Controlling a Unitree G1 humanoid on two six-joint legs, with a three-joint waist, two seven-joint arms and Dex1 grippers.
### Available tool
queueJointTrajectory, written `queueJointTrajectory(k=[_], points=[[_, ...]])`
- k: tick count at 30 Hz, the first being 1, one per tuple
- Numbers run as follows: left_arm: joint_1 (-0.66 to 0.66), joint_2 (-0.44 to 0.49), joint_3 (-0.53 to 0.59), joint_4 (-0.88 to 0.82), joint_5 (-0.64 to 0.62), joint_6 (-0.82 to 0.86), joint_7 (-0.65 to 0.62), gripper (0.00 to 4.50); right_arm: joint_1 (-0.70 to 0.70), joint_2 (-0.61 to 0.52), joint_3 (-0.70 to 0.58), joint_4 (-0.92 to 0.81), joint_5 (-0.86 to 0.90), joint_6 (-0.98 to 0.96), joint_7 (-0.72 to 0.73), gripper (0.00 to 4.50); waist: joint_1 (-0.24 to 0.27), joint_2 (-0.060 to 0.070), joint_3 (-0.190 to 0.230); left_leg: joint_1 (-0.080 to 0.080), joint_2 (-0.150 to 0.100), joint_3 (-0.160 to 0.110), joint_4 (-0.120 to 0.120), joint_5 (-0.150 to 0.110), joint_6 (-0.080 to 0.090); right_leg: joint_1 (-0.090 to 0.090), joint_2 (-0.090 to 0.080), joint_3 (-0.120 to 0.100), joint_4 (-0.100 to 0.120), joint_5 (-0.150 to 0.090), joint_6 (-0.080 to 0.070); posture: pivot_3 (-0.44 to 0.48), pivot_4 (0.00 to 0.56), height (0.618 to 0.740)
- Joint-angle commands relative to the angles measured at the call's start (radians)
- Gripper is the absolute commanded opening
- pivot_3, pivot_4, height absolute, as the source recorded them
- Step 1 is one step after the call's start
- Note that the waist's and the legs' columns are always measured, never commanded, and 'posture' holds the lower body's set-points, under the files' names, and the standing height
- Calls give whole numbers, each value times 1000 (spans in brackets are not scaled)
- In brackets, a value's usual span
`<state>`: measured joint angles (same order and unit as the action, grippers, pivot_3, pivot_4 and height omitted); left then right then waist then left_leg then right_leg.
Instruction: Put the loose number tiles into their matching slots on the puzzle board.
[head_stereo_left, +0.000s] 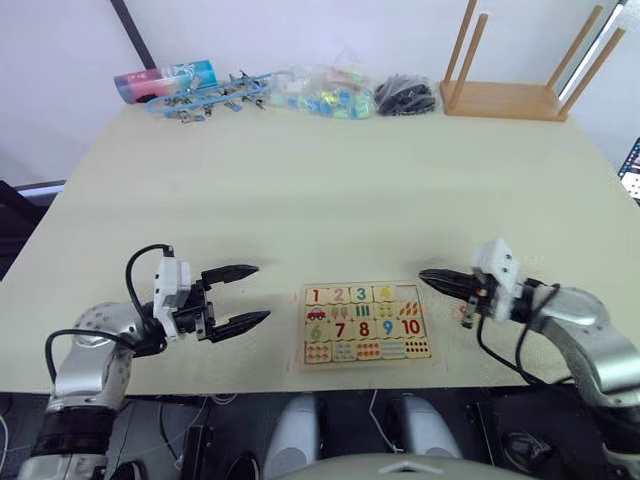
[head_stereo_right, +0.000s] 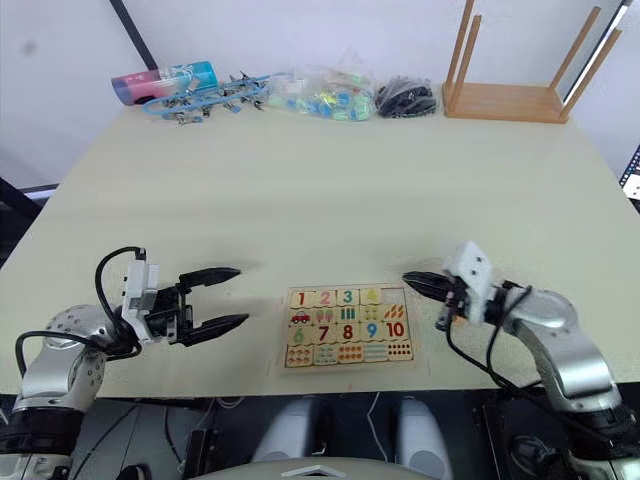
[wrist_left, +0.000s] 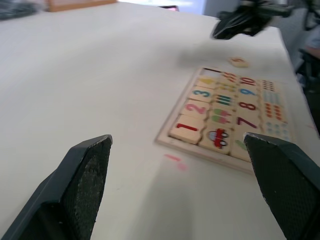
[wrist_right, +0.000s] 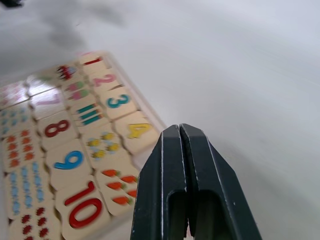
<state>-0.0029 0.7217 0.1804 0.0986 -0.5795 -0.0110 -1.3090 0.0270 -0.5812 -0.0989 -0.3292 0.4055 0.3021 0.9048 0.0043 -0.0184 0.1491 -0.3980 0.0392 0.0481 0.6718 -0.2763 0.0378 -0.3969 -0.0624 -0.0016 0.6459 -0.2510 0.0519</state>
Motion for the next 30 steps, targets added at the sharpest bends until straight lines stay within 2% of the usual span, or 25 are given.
queueJointTrajectory(k=[1,4,5,6,8,10,12,13,20,30], points=[[7,-11,41,-26,-9,11,36,4500,94,-19,-141,-30,47,-61,4,32,3,0,0,0,0,0,0,0,0,0,0,0,0,0,0,0,150,737],[8,-22,54,-18,-6,7,54,4500,211,-41,-248,-1,66,-105,45,674,7,0,0,1,0,0,1,0,0,1,0,0,0,0,0,0,150,737],[10,-20,58,-9,-3,5,55,4500,258,-42,-297,17,81,-133,68,1207,9,0,0,1,0,0,1,0,0,1,0,0,0,0,0,0,150,737],[11,-18,61,-2,0,5,52,4500,296,-44,-334,36,94,-155,93,1420,12,0,0,1,0,0,1,0,0,1,0,0,0,0,0,0,150,737],[17,-14,68,8,2,3,44,4500,346,-43,-376,64,112,-192,128,2165,13,0,0,2,0,0,1,0,0,2,0,0,0,0,0,0,150,737],[19,-10,76,20,6,1,33,4500,386,-39,-407,98,128,-229,165,3244,9,0,0,2,0,0,1,0,0,2,0,0,-1,0,0,0,150,737],[19,-1,84,34,6,0,17,4500,426,-35,-433,131,142,-268,211,4072,1,0,0,3,0,1,1,0,0,2,1,2,-1,-1,-1,0,150,737],[18,6,87,41,5,0,5,4500,443,-33,-444,148,147,-289,232,4295,1,1,-1,4,0,1,1,0,0,3,1,3,-1,-1,-1,0,150,737],[9,54,101,136,12,-35,-103,4500,461,-28,-478,265,167,-379,301,4295,5,1,-1,5,1,3,1,0,0,3,1,4,-1,-2,-4,0,150,737],[22,42,110,137,22,-58,-133,4500,424,-18,-451,362,160,-463,350,4295,9,1,-1,5,1,2,0,0,0,3,0,4,-1,-2,-4,0,150,737]])
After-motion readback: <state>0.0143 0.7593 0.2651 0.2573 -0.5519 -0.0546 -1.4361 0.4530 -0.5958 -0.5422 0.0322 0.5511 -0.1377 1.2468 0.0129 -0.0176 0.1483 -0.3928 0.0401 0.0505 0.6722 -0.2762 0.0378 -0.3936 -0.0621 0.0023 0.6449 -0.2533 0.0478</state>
